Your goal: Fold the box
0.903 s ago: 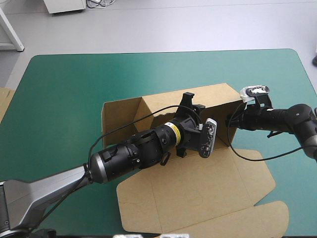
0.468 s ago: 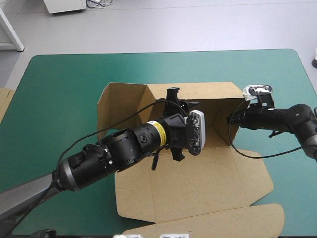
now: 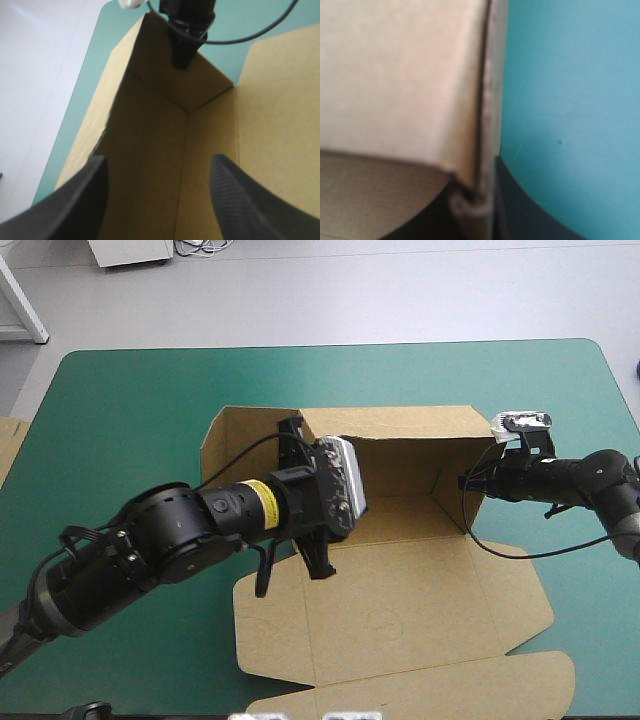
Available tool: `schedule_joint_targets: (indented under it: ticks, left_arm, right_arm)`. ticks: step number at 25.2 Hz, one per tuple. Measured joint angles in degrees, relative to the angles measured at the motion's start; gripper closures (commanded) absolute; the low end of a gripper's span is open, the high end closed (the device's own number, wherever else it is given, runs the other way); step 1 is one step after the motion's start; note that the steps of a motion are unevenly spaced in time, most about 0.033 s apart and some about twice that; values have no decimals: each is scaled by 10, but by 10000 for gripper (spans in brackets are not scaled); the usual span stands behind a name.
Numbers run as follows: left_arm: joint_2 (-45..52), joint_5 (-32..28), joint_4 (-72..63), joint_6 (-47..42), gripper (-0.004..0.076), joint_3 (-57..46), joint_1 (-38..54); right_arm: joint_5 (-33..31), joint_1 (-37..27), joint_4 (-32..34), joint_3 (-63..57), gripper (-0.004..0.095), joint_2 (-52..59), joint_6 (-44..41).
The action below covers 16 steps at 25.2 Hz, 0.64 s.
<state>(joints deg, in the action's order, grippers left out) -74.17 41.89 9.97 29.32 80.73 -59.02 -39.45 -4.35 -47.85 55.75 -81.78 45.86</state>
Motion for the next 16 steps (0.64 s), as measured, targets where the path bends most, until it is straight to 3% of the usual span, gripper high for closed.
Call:
schedule_joint_targets:
  ticks: [10,16]
  left_arm:
    - [66,10,-181,93,304,7,283]
    - [73,53,-366,177,304,9,566]
  right_arm:
    - [1,0,10,0,923,0,-6]
    - [1,0,12,0,923,0,-8]
